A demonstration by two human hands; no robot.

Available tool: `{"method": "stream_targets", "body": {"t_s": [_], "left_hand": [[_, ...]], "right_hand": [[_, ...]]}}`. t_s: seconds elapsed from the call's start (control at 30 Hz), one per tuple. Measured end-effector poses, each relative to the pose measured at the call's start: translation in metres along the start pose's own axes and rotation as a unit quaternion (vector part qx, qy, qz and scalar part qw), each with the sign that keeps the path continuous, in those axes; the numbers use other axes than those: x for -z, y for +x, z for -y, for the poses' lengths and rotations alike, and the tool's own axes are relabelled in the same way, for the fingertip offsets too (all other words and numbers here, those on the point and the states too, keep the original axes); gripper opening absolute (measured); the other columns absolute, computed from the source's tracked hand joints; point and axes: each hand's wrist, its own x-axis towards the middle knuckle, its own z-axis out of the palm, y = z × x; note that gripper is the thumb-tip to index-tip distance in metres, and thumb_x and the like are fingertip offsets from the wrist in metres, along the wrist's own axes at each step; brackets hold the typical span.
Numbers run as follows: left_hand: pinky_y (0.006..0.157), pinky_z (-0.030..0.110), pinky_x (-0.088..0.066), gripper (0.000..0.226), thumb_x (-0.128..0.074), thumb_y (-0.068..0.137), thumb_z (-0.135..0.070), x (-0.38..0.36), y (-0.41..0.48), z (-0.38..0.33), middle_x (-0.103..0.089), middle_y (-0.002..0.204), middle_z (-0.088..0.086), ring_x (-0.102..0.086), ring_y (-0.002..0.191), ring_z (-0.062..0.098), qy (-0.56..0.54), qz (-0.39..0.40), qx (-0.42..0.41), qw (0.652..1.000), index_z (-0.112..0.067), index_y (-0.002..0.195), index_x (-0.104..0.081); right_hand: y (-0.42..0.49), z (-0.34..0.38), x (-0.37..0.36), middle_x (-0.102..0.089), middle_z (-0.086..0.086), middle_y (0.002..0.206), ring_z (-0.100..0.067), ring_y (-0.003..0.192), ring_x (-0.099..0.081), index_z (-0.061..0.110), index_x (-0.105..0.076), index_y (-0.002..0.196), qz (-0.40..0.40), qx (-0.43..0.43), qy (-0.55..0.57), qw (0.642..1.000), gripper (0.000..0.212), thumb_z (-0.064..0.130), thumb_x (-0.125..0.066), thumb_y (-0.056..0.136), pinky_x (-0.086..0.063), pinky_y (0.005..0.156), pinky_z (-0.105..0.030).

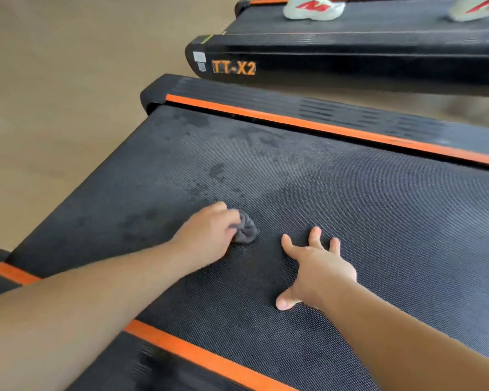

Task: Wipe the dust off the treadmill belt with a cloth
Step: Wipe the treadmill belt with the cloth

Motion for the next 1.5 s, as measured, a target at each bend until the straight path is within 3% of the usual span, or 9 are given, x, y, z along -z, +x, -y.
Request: {"method": "stream_targets", "body": {"t_s": [0.13, 0.33, 0.5, 0.7, 0.87, 1.07, 1.27, 1.43, 1.5], "left_hand": [[0.074, 0.038, -0.045, 0.01, -0.057, 0.093, -0.016, -0.001, -0.004, 0.013, -0.049, 0.095, 0.002, -0.057, 0.086, 0.034, 0.015, -0.062, 0.109, 0.992, -0.018, 0.101, -0.062], [0.07, 0.041, -0.047, 0.014, -0.048, 0.095, -0.027, -0.01, -0.025, -0.023, -0.046, 0.093, -0.002, -0.05, 0.084, 0.021, -0.042, 0.047, -0.086, 0.994, -0.022, 0.1, -0.06], [0.077, 0.046, -0.05, 0.006, -0.053, 0.096, -0.022, -0.005, 0.012, 0.014, -0.047, 0.095, 0.003, -0.055, 0.086, 0.032, 0.015, -0.049, 0.124, 0.991, -0.018, 0.096, -0.056], [0.076, 0.034, -0.047, 0.011, -0.054, 0.094, -0.025, -0.017, 0.041, -0.056, -0.049, 0.099, -0.007, -0.055, 0.088, 0.019, -0.044, 0.126, -0.129, 0.983, -0.029, 0.101, -0.062], [0.069, 0.038, -0.045, 0.003, -0.058, 0.09, -0.014, -0.025, 0.102, -0.025, -0.049, 0.094, 0.004, -0.056, 0.083, 0.031, -0.037, -0.042, 0.082, 0.995, -0.016, 0.088, -0.058], [0.072, 0.031, -0.042, 0.007, -0.06, 0.094, -0.022, -0.019, 0.058, -0.042, -0.048, 0.092, -0.009, -0.05, 0.078, 0.014, -0.071, 0.084, -0.076, 0.991, -0.024, 0.098, -0.064], [0.071, 0.045, -0.047, 0.008, -0.052, 0.093, -0.011, -0.004, 0.059, 0.007, -0.045, 0.092, 0.006, -0.052, 0.077, 0.034, 0.041, -0.031, 0.139, 0.989, -0.014, 0.086, -0.051], [0.075, 0.044, -0.048, 0.006, -0.053, 0.096, -0.015, -0.007, 0.067, 0.012, -0.05, 0.099, 0.005, -0.054, 0.082, 0.031, 0.006, 0.005, 0.107, 0.994, -0.013, 0.099, -0.058], [0.075, 0.045, -0.048, 0.006, -0.054, 0.096, -0.016, -0.002, 0.073, 0.026, -0.05, 0.096, 0.003, -0.053, 0.081, 0.028, 0.001, 0.03, 0.075, 0.997, -0.013, 0.098, -0.059]], "right_hand": [[0.001, 0.0, 0.0, 0.031, 0.0, 0.167, -0.043, 0.155, 0.019, 0.06, 0.01, 0.155, -0.001, -0.006, -0.003, 1.0, 0.14, 0.058, -0.092, 0.059, -0.036, 0.113, -0.07], [0.002, 0.002, 0.0, 0.027, -0.002, 0.168, -0.045, 0.156, 0.015, 0.058, 0.008, 0.156, -0.002, -0.001, -0.01, 1.0, 0.142, 0.061, -0.094, 0.056, -0.037, 0.111, -0.07], [0.004, -0.006, 0.026, -0.017, 0.0, 0.165, -0.036, 0.151, -0.021, 0.052, -0.019, 0.157, -0.067, 0.005, -0.039, 0.997, 0.123, 0.075, -0.085, 0.055, -0.044, 0.108, -0.063], [0.022, -0.031, 0.014, 0.026, 0.007, 0.169, -0.037, 0.156, 0.019, 0.065, 0.001, 0.153, -0.049, -0.012, 0.053, 0.997, 0.135, 0.076, -0.086, 0.051, -0.026, 0.111, -0.079], [0.026, -0.029, 0.016, 0.025, 0.008, 0.168, -0.038, 0.156, 0.02, 0.066, -0.001, 0.152, -0.04, -0.016, 0.066, 0.997, 0.133, 0.069, -0.089, 0.053, -0.022, 0.109, -0.082], [0.025, -0.028, 0.016, 0.024, 0.008, 0.168, -0.037, 0.156, 0.019, 0.065, -0.004, 0.153, -0.041, -0.024, 0.066, 0.997, 0.131, 0.068, -0.09, 0.054, -0.022, 0.109, -0.082], [0.024, -0.025, 0.02, 0.019, 0.0, 0.169, -0.043, 0.155, 0.012, 0.063, -0.005, 0.154, -0.03, -0.026, 0.045, 0.998, 0.133, 0.07, -0.089, 0.052, -0.027, 0.108, -0.081], [0.028, -0.021, 0.045, -0.02, -0.008, 0.165, -0.039, 0.152, -0.022, 0.05, -0.021, 0.157, -0.03, -0.013, -0.049, 0.998, 0.127, 0.085, -0.079, 0.049, -0.033, 0.112, -0.07], [0.032, -0.023, 0.051, -0.022, -0.005, 0.164, -0.036, 0.154, -0.017, 0.048, -0.018, 0.158, -0.08, 0.022, -0.047, 0.995, 0.126, 0.088, -0.075, 0.052, -0.033, 0.114, -0.067]]}}
